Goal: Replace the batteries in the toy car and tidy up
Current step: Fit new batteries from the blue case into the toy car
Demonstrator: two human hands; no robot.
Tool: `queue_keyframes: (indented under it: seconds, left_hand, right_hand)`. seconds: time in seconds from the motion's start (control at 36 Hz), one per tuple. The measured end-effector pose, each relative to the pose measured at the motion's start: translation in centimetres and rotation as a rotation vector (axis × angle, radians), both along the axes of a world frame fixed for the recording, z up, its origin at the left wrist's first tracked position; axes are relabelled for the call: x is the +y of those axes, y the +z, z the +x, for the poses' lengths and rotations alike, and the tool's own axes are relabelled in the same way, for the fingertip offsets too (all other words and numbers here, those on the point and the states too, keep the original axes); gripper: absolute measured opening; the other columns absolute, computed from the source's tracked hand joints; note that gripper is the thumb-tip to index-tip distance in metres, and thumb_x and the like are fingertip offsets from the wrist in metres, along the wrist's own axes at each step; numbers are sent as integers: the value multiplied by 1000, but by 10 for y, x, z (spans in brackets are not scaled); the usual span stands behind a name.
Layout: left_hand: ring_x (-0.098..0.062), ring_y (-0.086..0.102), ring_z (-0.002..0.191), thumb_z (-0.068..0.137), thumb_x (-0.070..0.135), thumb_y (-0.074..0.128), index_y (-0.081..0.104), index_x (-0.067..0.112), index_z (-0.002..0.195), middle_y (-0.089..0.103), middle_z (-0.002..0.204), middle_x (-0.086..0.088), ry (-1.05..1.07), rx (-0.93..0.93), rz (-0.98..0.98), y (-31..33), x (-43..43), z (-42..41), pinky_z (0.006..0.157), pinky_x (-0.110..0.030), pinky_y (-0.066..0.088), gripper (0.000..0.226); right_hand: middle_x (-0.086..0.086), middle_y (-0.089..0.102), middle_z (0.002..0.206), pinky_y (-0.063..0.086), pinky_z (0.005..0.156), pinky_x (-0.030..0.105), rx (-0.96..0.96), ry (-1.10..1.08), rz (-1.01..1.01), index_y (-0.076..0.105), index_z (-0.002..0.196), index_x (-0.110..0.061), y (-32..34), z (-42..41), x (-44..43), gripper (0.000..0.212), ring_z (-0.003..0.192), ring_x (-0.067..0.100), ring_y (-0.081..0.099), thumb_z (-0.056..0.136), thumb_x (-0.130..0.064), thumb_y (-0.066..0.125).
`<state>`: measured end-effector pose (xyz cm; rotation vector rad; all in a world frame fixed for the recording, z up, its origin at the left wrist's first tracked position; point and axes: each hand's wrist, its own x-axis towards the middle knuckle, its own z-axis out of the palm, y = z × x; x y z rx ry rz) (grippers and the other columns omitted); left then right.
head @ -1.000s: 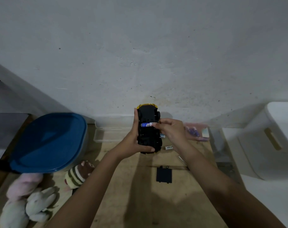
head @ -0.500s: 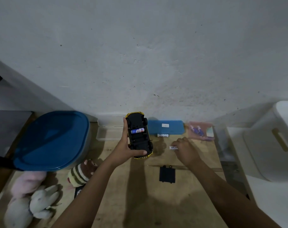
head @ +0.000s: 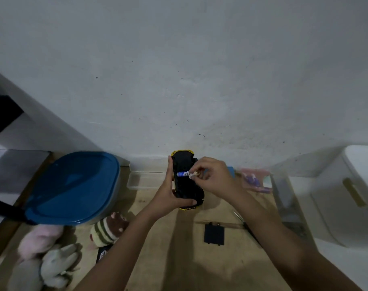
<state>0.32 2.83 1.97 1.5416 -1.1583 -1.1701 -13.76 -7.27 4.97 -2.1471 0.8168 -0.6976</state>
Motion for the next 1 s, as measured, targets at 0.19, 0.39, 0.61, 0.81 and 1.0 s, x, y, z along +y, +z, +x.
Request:
queue_keyframes:
  seconds: [0.19, 0.39, 0.61, 0.81, 1.0]
  left_hand:
    - [1, 61, 100, 67, 3, 82, -12, 61, 131, 36, 129, 28, 6, 5, -52, 8, 4, -12, 75, -16, 52, 127]
    - [7, 57, 107, 69, 5, 81, -11, 52, 141, 33, 131, 31, -20, 12, -80, 16, 10, -10, 84, -18, 51, 126]
    - [-2, 63, 100, 69, 5, 81, -8, 52, 142, 36, 131, 28, -15, 6, -85, 19, 14, -6, 83, -22, 53, 125]
    - [2, 62, 96, 69, 1, 79, -9, 47, 144, 41, 129, 26, -34, -47, -71, 18, 14, -2, 74, -16, 51, 125]
    - [-13, 55, 117, 69, 4, 81, -10, 49, 140, 41, 135, 17, 8, -61, -78, 10, 13, -4, 83, -12, 48, 124]
  right_hand:
    - [1, 60, 88, 48, 69, 23, 126, 34, -125, 65, 106, -15, 7, 7, 14, 28, 72, 10, 53, 79, -13, 71]
    - [7, 72, 88, 52, 77, 27, 58, 46, -247, 73, 91, -8, 13, 4, 19, 18, 82, 20, 66, 73, -11, 74]
    - [13, 67, 84, 56, 73, 35, 85, 36, -308, 74, 81, -1, 7, 10, 28, 14, 79, 29, 64, 76, -8, 63]
    - [13, 63, 80, 57, 55, 40, 179, 19, -375, 73, 81, -1, -4, 16, 34, 11, 73, 30, 64, 75, -1, 64]
    - [13, 64, 92, 55, 68, 36, 276, -49, -268, 74, 87, -1, -4, 24, 39, 12, 83, 30, 63, 81, -1, 64]
